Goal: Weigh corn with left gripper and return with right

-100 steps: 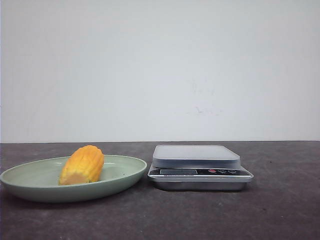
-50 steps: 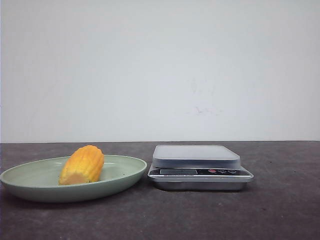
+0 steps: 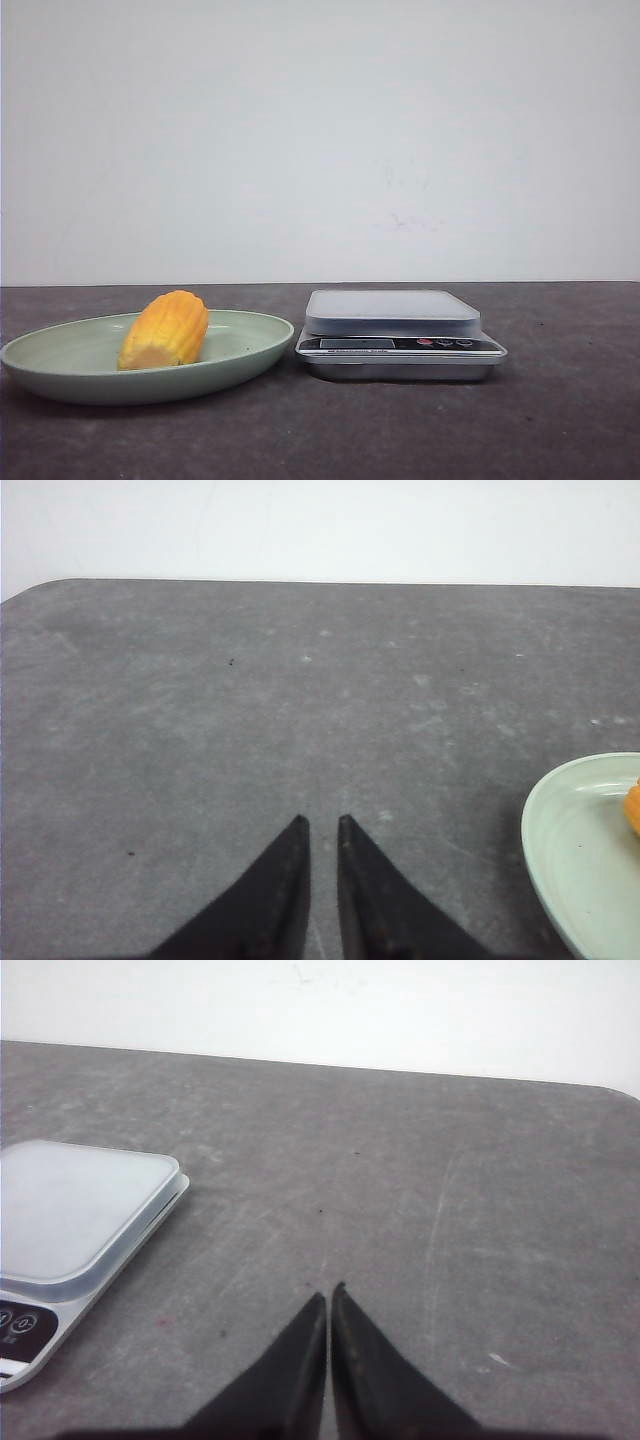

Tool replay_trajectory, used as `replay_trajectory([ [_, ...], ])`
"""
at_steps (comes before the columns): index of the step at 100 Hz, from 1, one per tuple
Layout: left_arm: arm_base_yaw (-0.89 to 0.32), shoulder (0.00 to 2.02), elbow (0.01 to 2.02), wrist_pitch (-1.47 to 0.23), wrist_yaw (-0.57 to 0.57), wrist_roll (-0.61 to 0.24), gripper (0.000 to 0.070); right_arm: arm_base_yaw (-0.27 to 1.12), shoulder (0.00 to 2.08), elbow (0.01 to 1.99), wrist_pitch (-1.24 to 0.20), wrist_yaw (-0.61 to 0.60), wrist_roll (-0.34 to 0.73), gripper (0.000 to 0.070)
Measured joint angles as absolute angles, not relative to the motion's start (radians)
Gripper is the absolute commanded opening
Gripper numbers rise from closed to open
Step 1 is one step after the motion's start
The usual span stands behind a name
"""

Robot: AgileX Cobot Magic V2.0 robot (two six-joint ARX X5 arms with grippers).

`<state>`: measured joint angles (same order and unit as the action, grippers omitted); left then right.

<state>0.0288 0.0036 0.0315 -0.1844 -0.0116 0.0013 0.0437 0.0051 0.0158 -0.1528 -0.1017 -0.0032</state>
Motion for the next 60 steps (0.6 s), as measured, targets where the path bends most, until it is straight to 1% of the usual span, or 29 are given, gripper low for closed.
replay_trajectory([
  [13, 0.029, 0.004, 0.031, -0.184, -0.002, -0.002, 0.0016, 0.042, 0.004, 0.016, -0.088, -0.143, 0.033, 0.0000],
  [22, 0.029, 0.004, 0.031, -0.184, 0.000, -0.057, 0.0016, 0.042, 0.004, 0.016, -0.068, -0.155, 0.058, 0.0000],
  [29, 0.029, 0.004, 0.031, -0.184, 0.002, -0.135, 0.0015, 0.042, 0.004, 0.016, -0.047, -0.157, 0.085, 0.0000],
  [43, 0.029, 0.004, 0.033, -0.185, 0.022, -0.320, 0.0013, 0.042, 0.004, 0.015, -0.023, -0.154, 0.122, 0.0000],
  [50, 0.029, 0.004, 0.052, -0.211, 0.102, -0.414, 0.0014, 0.042, 0.004, 0.016, 0.025, -0.167, 0.184, 0.0000],
  [60, 0.028, 0.014, 0.127, -0.240, 0.271, -0.519, 0.0015, 0.043, 0.005, 0.064, 0.041, -0.234, 0.346, 0.0000],
])
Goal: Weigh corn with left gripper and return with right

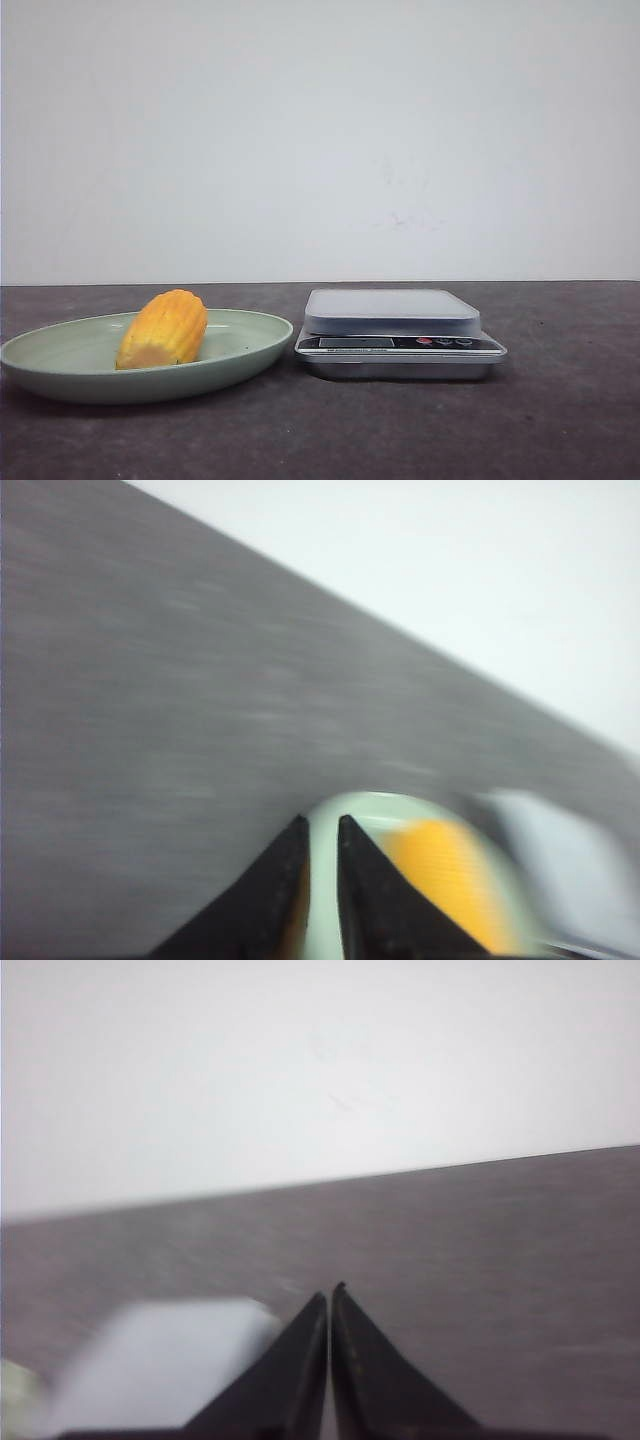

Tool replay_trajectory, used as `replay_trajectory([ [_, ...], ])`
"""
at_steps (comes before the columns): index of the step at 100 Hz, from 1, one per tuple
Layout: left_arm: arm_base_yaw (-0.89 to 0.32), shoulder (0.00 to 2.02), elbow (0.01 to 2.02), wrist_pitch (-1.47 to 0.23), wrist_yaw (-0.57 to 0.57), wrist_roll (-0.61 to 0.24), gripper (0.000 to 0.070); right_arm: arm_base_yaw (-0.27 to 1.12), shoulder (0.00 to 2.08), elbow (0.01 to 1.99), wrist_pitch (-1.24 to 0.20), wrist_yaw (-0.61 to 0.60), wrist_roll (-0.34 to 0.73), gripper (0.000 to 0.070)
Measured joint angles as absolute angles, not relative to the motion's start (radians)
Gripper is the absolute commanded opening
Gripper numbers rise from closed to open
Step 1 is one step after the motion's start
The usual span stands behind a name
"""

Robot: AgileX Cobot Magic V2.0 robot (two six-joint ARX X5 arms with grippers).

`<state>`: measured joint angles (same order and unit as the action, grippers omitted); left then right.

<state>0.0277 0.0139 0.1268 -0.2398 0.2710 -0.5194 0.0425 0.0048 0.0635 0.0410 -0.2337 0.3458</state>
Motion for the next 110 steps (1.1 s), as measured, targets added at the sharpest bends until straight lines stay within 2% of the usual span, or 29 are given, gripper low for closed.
replay_trajectory([
  [6, 0.022, 0.023, 0.201, -0.279, 0.336, -0.555, 0.0015, 0.044, 0.007, 0.120, 0.028, -0.288, 0.431, 0.0000],
  [12, 0.016, 0.044, 0.291, -0.333, 0.347, -0.572, 0.0015, 0.046, 0.009, 0.193, -0.004, -0.319, 0.479, 0.0000],
  [25, 0.017, 0.165, 0.514, -0.402, 0.374, -0.548, 0.0015, 0.049, 0.074, 0.426, -0.179, -0.286, 0.503, 0.0000],
  [37, 0.017, 0.332, 0.740, -0.419, 0.389, -0.490, 0.0015, 0.049, 0.216, 0.691, -0.399, -0.237, 0.419, 0.0000],
  [53, 0.004, 0.555, 0.970, -0.452, 0.390, -0.472, 0.0015, 0.049, 0.406, 1.044, -0.611, -0.150, 0.256, 0.0000],
  [65, -0.008, 0.715, 1.092, -0.485, 0.467, -0.503, 0.0015, 0.049, 0.481, 1.219, -0.653, -0.141, 0.181, 0.0000],
  [75, -0.041, 0.817, 1.176, -0.572, 0.508, -0.508, 0.0018, 0.049, 0.484, 1.256, -0.609, -0.241, 0.156, 0.0000],
  [80, -0.055, 0.839, 1.204, -0.628, 0.511, -0.496, 0.0068, 0.049, 0.484, 1.257, -0.598, -0.297, 0.150, 0.0000],
  [85, -0.066, 0.844, 1.225, -0.668, 0.515, -0.484, 0.0229, 0.049, 0.484, 1.256, -0.608, -0.318, 0.145, 0.0006],
  [89, -0.073, 0.842, 1.236, -0.675, 0.516, -0.479, 0.0399, 0.049, 0.484, 1.256, -0.624, -0.319, 0.142, 0.0079],
  [91, -0.078, 0.841, 1.240, -0.675, 0.516, -0.477, 0.0477, 0.049, 0.484, 1.256, -0.633, -0.319, 0.141, 0.0152],
  [94, -0.083, 0.837, 1.243, -0.672, 0.517, -0.472, 0.0568, 0.049, 0.484, 1.256, -0.646, -0.318, 0.138, 0.0297],
  [98, -0.089, 0.836, 1.244, -0.671, 0.517, -0.464, 0.0633, 0.049, 0.485, 1.256, -0.663, -0.318, 0.136, 0.0519],
  [102, -0.093, 0.832, 1.244, -0.673, 0.519, -0.455, 0.0638, 0.049, 0.486, 1.256, -0.680, -0.318, 0.136, 0.0694],
  [110, -0.100, 0.832, 1.244, -0.673, 0.520, -0.434, 0.0638, 0.049, 0.490, 1.256, -0.711, -0.317, 0.137, 0.0700],
])
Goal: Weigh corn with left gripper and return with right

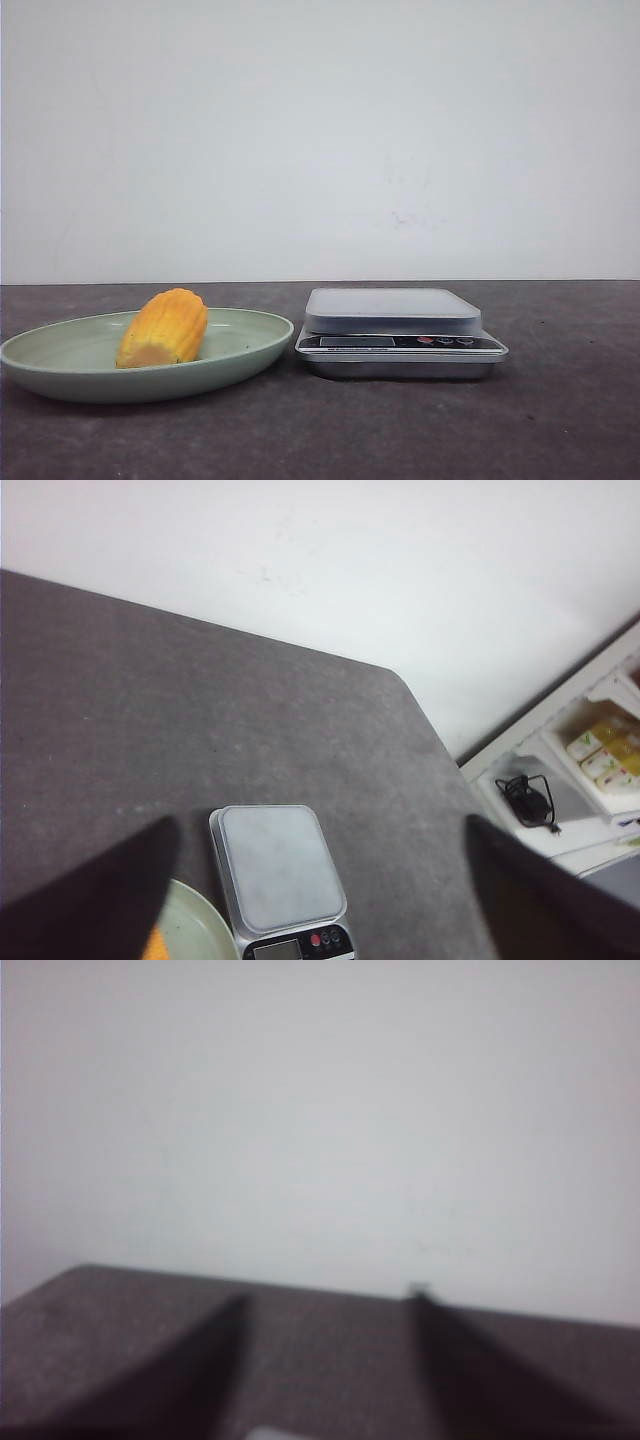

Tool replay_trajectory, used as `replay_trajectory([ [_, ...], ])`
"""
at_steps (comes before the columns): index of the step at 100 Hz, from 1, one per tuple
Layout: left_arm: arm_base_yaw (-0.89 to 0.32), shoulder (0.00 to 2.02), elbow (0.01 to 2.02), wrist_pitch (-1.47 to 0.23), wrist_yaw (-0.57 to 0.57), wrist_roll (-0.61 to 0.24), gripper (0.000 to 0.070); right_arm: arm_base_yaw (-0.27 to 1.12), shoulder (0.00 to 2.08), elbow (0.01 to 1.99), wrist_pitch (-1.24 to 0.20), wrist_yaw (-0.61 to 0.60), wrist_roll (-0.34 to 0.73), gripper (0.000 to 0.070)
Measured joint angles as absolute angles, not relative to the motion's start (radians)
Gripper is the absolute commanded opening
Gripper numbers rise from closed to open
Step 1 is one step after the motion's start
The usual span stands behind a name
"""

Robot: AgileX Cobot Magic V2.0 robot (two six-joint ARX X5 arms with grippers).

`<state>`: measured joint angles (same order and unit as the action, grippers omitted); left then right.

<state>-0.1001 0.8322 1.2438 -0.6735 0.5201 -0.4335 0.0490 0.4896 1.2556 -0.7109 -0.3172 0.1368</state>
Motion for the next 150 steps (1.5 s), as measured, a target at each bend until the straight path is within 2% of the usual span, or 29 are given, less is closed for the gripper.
replay_trajectory([
  [35, -0.126, 0.859, 1.244, -0.680, 0.512, -0.412, 0.0627, 0.049, 0.502, 1.256, -0.831, -0.276, 0.096, 0.0700],
  [55, -0.169, 0.908, 1.244, -0.781, 0.492, -0.434, 0.0620, 0.049, 0.502, 1.255, -0.969, -0.231, 0.082, 0.0700],
  [82, -0.279, 1.018, 1.244, -0.892, 0.478, -0.401, 0.0616, 0.049, 0.502, 1.255, -0.982, -0.236, 0.082, 0.0700],
  [92, -0.308, 1.082, 1.244, -0.894, 0.423, -0.393, 0.0545, 0.049, 0.502, 1.255, -0.986, -0.236, 0.083, 0.0700],
  [106, -0.347, 1.211, 1.244, -0.883, 0.316, -0.370, 0.0544, 0.049, 0.502, 1.255, -1.019, -0.236, 0.090, 0.0700],
  [131, -0.378, 1.505, 1.244, -0.860, 0.309, -0.358, 0.0545, 0.049, 0.502, 1.255, -1.110, -0.236, 0.113, 0.0700],
  [150, -0.413, 1.701, 1.244, -0.856, 0.309, -0.357, 0.0545, 0.049, 0.502, 1.255, -1.114, -0.238, 0.136, 0.0700],
])
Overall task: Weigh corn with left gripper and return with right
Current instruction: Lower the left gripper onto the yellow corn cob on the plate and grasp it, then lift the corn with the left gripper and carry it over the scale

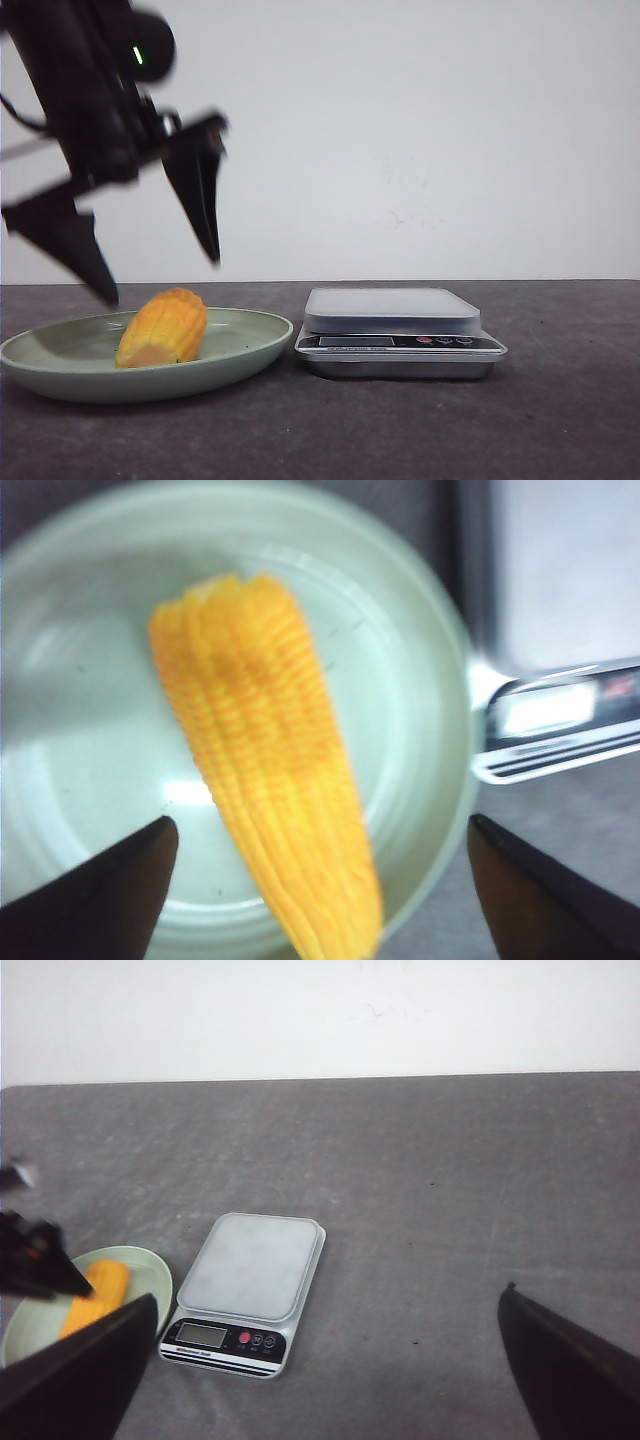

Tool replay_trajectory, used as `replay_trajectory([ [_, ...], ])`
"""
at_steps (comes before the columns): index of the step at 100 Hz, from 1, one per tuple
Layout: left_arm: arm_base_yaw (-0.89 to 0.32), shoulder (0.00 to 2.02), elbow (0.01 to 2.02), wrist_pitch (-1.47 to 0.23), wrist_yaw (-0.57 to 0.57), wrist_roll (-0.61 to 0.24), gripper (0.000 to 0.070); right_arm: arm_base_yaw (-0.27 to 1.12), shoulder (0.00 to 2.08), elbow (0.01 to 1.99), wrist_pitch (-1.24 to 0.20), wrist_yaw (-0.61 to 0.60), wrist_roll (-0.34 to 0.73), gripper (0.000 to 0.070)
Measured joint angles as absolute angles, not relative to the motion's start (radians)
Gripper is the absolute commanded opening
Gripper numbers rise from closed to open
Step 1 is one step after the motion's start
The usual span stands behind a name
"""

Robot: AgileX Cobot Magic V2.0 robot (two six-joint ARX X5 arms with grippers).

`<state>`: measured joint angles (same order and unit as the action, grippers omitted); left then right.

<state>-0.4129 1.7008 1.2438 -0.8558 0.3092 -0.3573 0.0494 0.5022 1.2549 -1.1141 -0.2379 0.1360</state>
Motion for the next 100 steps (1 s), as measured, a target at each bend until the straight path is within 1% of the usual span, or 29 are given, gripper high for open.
replay_trajectory([
  [10, -0.425, 1.773, 1.244, -0.860, 0.309, -0.356, 0.0539, 0.049, 0.502, 1.255, -1.114, -0.241, 0.155, 0.0700],
  [13, -0.428, 1.787, 1.244, -0.863, 0.309, -0.354, 0.0500, 0.049, 0.502, 1.255, -1.114, -0.243, 0.162, 0.0700],
  [15, -0.429, 1.794, 1.244, -0.865, 0.309, -0.352, 0.0441, 0.049, 0.502, 1.255, -1.114, -0.245, 0.167, 0.0700],
  [17, -0.431, 1.801, 1.244, -0.865, 0.309, -0.349, 0.0355, 0.049, 0.502, 1.255, -1.114, -0.250, 0.171, 0.0700],
  [19, -0.432, 1.805, 1.244, -0.865, 0.309, -0.345, 0.0253, 0.049, 0.502, 1.255, -1.114, -0.257, 0.176, 0.0700],
  [23, -0.434, 1.810, 1.244, -0.868, 0.309, -0.332, 0.0015, 0.049, 0.502, 1.255, -1.114, -0.262, 0.186, 0.0700],
  [24, -0.434, 1.810, 1.244, -0.868, 0.309, -0.328, 0.0000, 0.049, 0.502, 1.255, -1.114, -0.263, 0.188, 0.0700],
  [25, -0.435, 1.810, 1.244, -0.869, 0.310, -0.327, 0.0000, 0.049, 0.502, 1.255, -1.114, -0.265, 0.189, 0.0700],
  [27, -0.435, 1.810, 1.244, -0.869, 0.310, -0.322, 0.0023, 0.049, 0.502, 1.255, -1.114, -0.266, 0.192, 0.0700],
  [30, -0.437, 1.810, 1.244, -0.869, 0.310, -0.313, 0.0003, 0.049, 0.502, 1.255, -1.114, -0.266, 0.197, 0.0700],
  [44, -0.437, 1.808, 1.250, -0.878, 0.322, -0.286, 0.0004, 0.049, 0.502, 1.255, -1.109, -0.266, 0.217, 0.0700],
  [57, -0.438, 1.766, 1.274, -0.907, 0.375, -0.251, 0.0004, 0.049, 0.502, 1.255, -1.087, -0.266, 0.220, 0.0700],
  [68, -0.445, 1.658, 1.319, -0.899, 0.415, -0.227, 0.0004, 0.049, 0.502, 1.255, -1.058, -0.267, 0.236, 0.0700],
  [84, -0.470, 1.465, 1.358, -0.839, 0.422, -0.220, 0.0004, 0.049, 0.502, 1.255, -1.024, -0.305, 0.262, 0.0700],
  [100, -0.474, 1.336, 1.366, -0.691, 0.423, -0.233, 0.0004, 0.049, 0.502, 1.255, -0.989, -0.320, 0.268, 0.0700],
])
